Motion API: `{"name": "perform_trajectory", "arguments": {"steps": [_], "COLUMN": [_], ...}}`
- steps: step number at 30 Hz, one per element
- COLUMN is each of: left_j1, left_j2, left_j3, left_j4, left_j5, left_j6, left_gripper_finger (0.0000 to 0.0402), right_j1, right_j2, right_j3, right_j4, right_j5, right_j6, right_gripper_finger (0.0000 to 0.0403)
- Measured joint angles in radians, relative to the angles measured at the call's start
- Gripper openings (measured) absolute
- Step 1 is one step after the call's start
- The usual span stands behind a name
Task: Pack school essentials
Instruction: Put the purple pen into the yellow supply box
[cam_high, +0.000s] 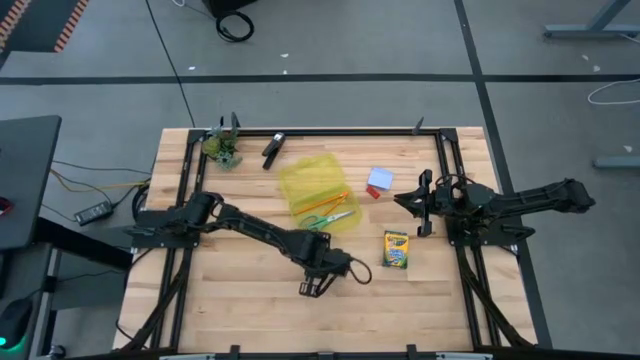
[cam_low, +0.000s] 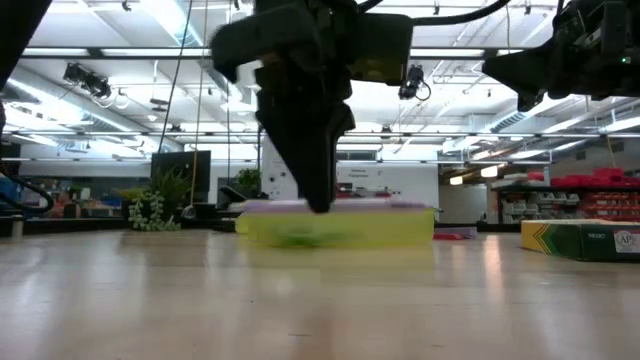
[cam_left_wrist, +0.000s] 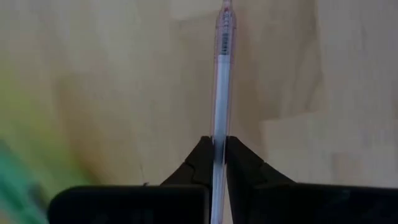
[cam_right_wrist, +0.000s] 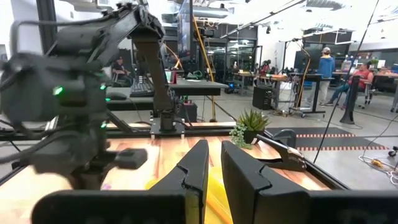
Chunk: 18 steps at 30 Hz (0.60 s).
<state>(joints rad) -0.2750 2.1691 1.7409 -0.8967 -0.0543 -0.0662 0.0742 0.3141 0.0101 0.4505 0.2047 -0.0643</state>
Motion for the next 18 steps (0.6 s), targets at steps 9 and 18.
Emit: {"name": "perform_trajectory", "arguments": {"steps": [9,18], "left_j1": [0.12,0.256], "left_j2": [-0.065,-0.063], "left_j3": [0.002,0.002], "left_j4": [-0.021,-0.014], "left_j5": [-0.04,-0.041], "left_j6": [0.007,-0.03], "left_gripper_finger": [0.0027,0.0032], "right_j1": [0.0,0.0], "right_j2": [0.0,0.0], "right_j3": [0.0,0.0], "right_j4": [0.0,0.0], "right_j5": [0.0,0.0], "right_j6": [0.0,0.0], "right_gripper_finger": [0.0051,0.0051]}}
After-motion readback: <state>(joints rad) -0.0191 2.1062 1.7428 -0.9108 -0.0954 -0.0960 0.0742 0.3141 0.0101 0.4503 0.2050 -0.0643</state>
